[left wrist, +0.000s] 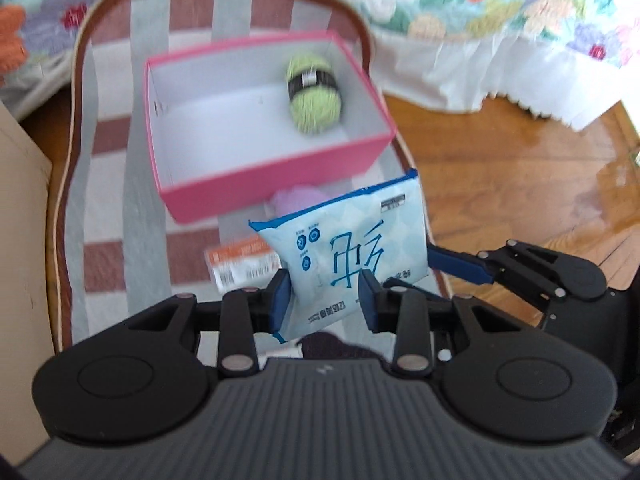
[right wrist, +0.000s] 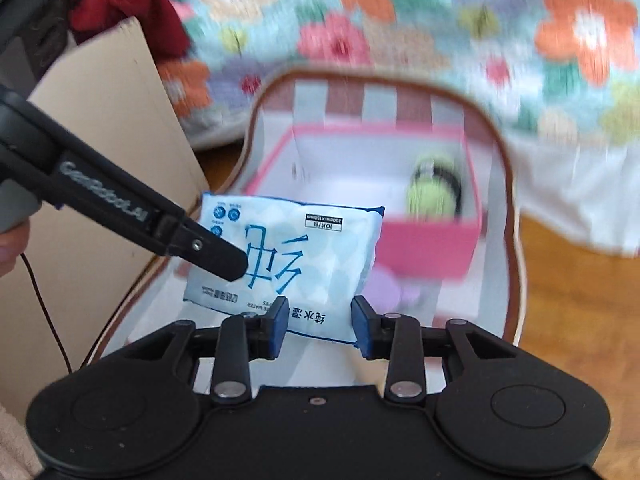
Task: Organize objects
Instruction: 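Carry the wipes pack into the pink box and open the left tool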
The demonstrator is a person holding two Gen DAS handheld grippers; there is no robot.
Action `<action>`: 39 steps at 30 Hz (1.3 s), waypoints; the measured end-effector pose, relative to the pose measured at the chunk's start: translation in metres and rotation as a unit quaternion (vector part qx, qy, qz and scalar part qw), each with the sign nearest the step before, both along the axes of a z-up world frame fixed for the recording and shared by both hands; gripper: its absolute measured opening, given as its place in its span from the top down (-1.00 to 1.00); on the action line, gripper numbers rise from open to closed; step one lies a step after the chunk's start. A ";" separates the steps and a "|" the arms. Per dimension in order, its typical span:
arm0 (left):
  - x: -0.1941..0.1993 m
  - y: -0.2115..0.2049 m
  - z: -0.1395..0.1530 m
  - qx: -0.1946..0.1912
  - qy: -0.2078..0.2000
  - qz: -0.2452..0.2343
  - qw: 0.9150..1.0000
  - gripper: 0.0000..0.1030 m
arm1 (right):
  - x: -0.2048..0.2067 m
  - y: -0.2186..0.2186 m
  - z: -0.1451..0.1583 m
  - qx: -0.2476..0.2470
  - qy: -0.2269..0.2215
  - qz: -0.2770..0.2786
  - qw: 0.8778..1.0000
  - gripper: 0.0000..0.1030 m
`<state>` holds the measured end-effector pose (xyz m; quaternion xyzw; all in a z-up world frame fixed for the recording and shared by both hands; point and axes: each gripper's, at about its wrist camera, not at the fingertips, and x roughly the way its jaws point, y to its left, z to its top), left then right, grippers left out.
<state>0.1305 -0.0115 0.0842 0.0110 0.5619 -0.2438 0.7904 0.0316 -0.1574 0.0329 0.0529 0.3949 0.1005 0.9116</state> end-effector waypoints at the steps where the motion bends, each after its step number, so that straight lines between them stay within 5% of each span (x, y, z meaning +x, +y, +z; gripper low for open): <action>1: 0.003 0.002 0.004 -0.005 -0.002 0.004 1.000 0.33 | 0.002 -0.001 0.006 -0.004 -0.014 0.000 1.000 0.21; 7: 0.031 0.016 0.023 -0.044 -0.018 0.048 0.998 0.35 | 0.026 -0.007 0.043 -0.008 -0.071 0.012 0.997 0.15; 14: 0.077 0.016 0.012 -0.082 -0.048 0.082 0.992 0.35 | 0.082 -0.017 0.048 -0.037 -0.071 0.025 0.997 0.18; 17: 0.092 0.012 -0.003 -0.093 -0.048 0.103 0.989 0.35 | 0.109 -0.025 0.036 -0.029 -0.051 0.015 0.998 0.18; 22: 0.114 0.000 -0.036 -0.043 -0.093 0.105 0.989 0.35 | 0.145 -0.034 0.002 0.024 -0.004 0.031 0.999 0.18; 31: 0.142 -0.011 -0.111 -0.031 -0.068 0.124 0.989 0.36 | 0.199 -0.042 -0.066 0.049 0.098 -0.016 0.994 0.18; 39: 0.149 -0.004 -0.147 -0.060 -0.036 0.126 0.990 0.36 | 0.206 -0.036 -0.094 0.007 0.115 -0.021 0.993 0.19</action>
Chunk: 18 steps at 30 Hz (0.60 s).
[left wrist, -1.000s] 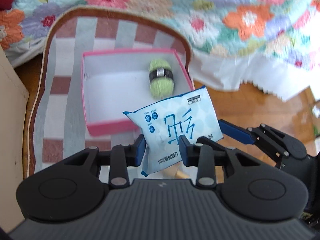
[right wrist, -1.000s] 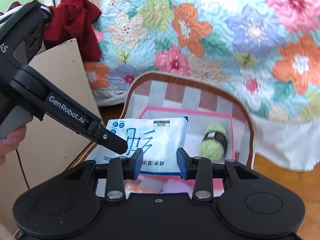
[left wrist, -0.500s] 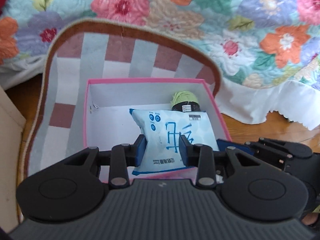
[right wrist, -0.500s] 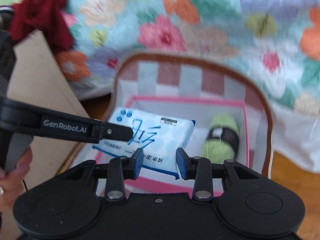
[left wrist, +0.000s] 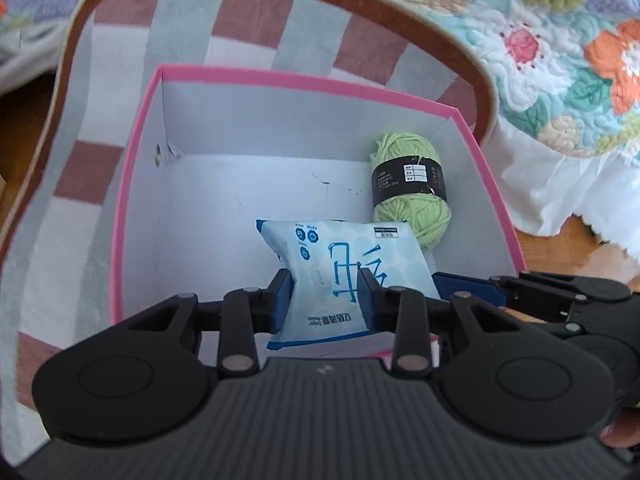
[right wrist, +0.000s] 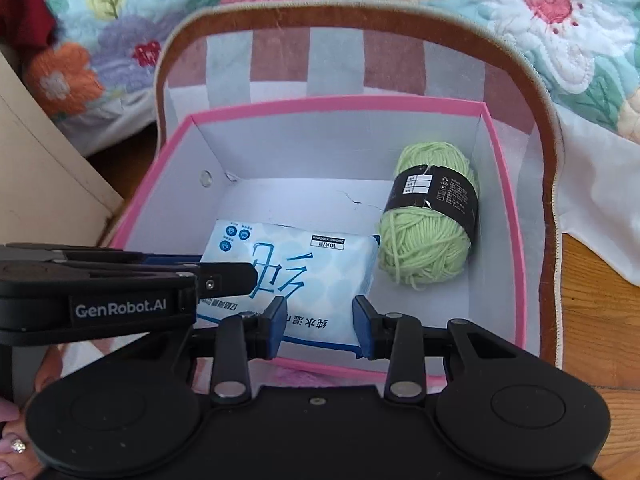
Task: Organize objects
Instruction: 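Carry the wipes pack into the pink box and open the left tool, then move the left tool to the small white wipes pack and grasp it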
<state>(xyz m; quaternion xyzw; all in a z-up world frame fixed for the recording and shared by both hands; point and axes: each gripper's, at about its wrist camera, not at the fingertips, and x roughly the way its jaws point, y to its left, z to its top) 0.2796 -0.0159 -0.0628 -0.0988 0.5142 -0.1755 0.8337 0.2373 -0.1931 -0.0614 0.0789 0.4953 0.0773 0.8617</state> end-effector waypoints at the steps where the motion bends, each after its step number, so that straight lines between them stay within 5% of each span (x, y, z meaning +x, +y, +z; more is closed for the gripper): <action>1: 0.001 0.001 -0.003 -0.003 0.001 0.002 1.000 0.36 | 0.001 0.000 -0.002 -0.005 0.001 -0.002 1.000 0.19; 7: -0.005 -0.005 0.013 0.032 -0.047 -0.023 0.998 0.08 | -0.002 -0.004 -0.004 -0.040 -0.019 -0.009 0.999 0.15; 18: -0.040 -0.008 0.102 0.122 -0.073 -0.124 0.982 -0.14 | -0.056 -0.007 0.059 0.026 -0.050 0.027 0.998 -0.04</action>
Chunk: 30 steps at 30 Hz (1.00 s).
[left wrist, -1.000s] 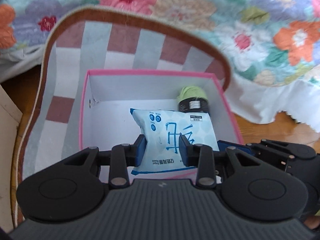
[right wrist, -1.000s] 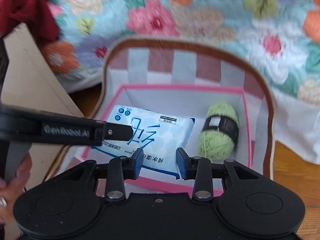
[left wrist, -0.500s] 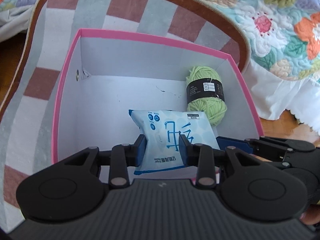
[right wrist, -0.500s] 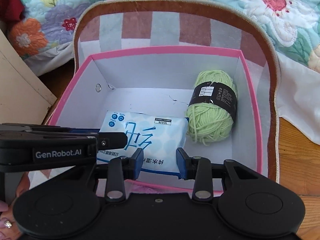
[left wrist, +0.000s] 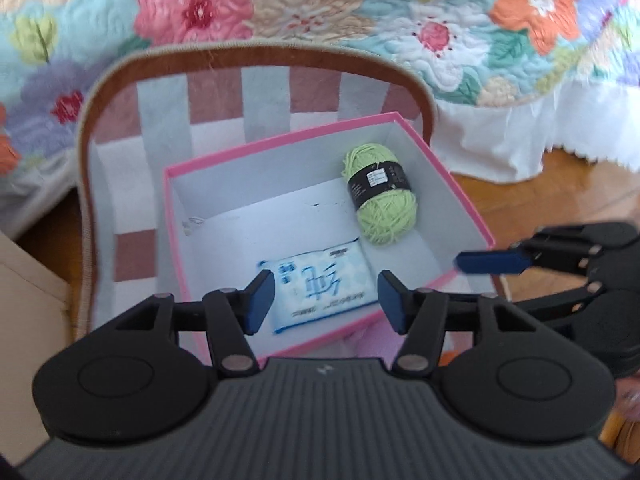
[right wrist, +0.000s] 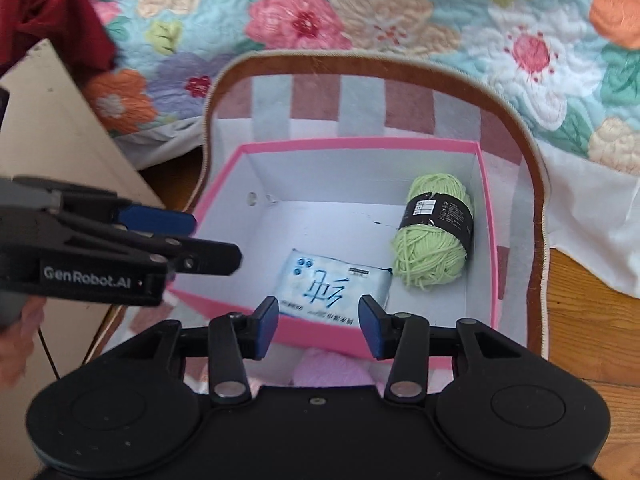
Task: Organize objects
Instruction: 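Move the left tool to the small white wipes pack and grasp it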
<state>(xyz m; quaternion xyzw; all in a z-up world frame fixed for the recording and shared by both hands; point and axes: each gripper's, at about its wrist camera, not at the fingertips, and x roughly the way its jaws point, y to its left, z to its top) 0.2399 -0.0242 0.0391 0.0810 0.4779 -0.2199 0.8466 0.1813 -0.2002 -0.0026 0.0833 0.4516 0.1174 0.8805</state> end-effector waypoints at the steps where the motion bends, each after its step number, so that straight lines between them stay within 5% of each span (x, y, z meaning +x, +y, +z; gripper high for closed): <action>1: -0.004 0.000 0.006 0.020 -0.001 -0.006 1.000 -0.15 | -0.004 0.002 0.007 -0.010 0.002 0.007 1.000 -0.05; 6: -0.025 0.004 0.032 0.082 0.003 -0.048 0.995 -0.25 | -0.029 0.010 0.044 -0.058 -0.012 0.054 0.997 -0.30; 12: -0.053 0.015 0.044 0.052 0.047 -0.089 0.994 -0.26 | -0.069 0.005 0.063 0.006 -0.026 0.062 0.998 -0.56; 20: -0.078 0.029 0.017 0.045 0.151 -0.081 0.984 -0.27 | -0.116 0.019 0.045 0.064 -0.002 0.086 0.994 -0.58; 30: -0.111 0.033 -0.051 0.062 0.222 -0.091 0.969 -0.47 | -0.139 0.058 -0.016 0.097 0.068 0.152 0.981 -0.74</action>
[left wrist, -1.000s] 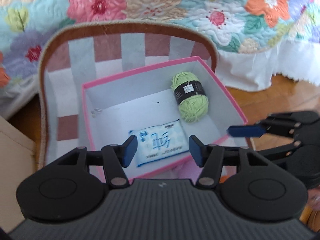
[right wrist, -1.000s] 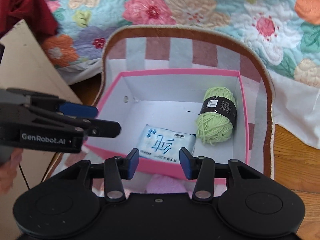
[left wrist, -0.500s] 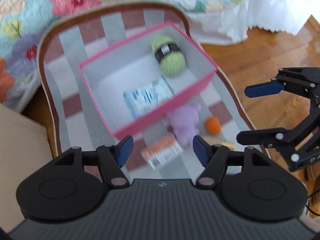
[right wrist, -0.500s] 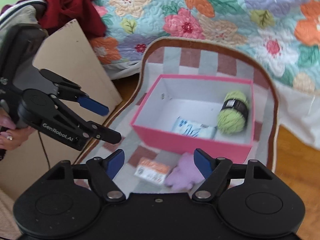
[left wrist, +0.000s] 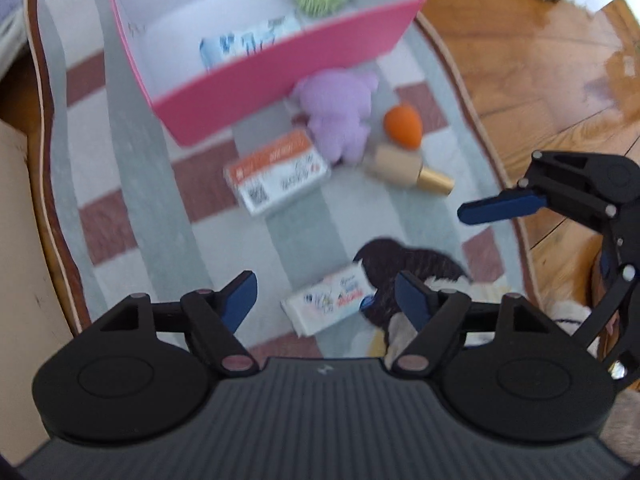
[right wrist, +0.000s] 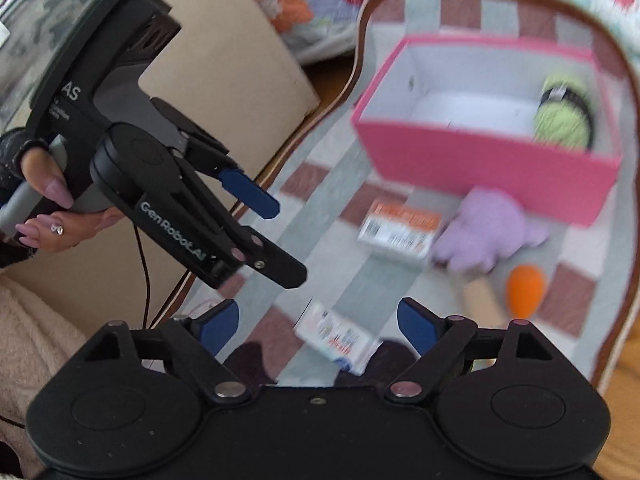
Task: Organize objects
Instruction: 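Move the left tool to the small white wipes pack and grasp it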
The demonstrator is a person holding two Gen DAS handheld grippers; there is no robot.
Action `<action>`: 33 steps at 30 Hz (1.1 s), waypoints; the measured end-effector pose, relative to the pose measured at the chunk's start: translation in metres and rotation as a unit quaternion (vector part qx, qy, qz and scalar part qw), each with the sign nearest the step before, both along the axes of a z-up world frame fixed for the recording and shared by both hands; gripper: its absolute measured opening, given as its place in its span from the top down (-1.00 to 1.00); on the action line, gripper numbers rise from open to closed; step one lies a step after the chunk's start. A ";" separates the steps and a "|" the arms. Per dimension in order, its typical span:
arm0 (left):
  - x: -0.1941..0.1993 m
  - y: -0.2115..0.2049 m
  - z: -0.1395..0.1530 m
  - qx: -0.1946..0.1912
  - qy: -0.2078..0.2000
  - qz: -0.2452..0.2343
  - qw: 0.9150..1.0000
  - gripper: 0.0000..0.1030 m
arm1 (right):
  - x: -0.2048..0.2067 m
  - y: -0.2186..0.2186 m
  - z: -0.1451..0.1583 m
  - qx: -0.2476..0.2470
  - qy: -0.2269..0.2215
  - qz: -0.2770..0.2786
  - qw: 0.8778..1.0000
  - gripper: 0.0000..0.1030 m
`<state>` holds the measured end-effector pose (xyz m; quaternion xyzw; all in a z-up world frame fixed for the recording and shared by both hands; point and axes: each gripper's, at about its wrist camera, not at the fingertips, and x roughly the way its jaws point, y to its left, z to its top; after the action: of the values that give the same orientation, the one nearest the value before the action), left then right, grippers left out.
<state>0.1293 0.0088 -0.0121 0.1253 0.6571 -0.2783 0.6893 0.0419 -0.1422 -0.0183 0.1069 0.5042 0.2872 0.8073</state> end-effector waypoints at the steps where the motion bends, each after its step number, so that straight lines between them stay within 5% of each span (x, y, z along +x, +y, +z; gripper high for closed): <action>1: -0.002 0.000 -0.007 0.002 0.004 -0.002 1.000 -0.47 | -0.002 0.005 -0.009 -0.001 0.007 0.006 1.000 -0.74; 12: -0.018 0.007 -0.071 0.049 0.034 0.004 0.998 -0.59 | -0.004 0.036 -0.088 -0.006 0.086 0.018 0.996 -0.72; 20: -0.021 0.026 -0.101 0.010 0.062 0.112 0.992 -0.52 | 0.000 0.047 -0.113 -0.028 0.115 -0.015 0.993 -0.67; 23: -0.024 0.030 -0.113 0.001 0.085 0.132 0.988 -0.14 | 0.001 0.050 -0.118 -0.038 0.112 -0.012 0.993 -0.45; 24: -0.025 0.029 -0.117 0.002 0.099 0.131 0.986 0.10 | 0.000 0.051 -0.119 -0.044 0.106 -0.009 0.993 -0.07; 26: -0.029 0.027 -0.119 0.003 0.089 0.128 0.988 0.10 | 0.001 0.054 -0.121 -0.055 0.104 0.007 0.993 0.15; 30: -0.029 0.020 -0.112 -0.021 0.055 0.118 0.991 0.23 | 0.001 0.047 -0.117 -0.074 0.084 -0.010 0.994 0.18; 33: -0.025 0.018 -0.108 -0.047 0.067 0.126 0.989 0.23 | 0.001 0.037 -0.113 -0.099 0.068 -0.023 0.993 0.12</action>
<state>0.1044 0.0269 -0.1205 -0.0098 0.6988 -0.2273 0.6782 0.0431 -0.1049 -0.1313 0.0575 0.5814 0.2100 0.7840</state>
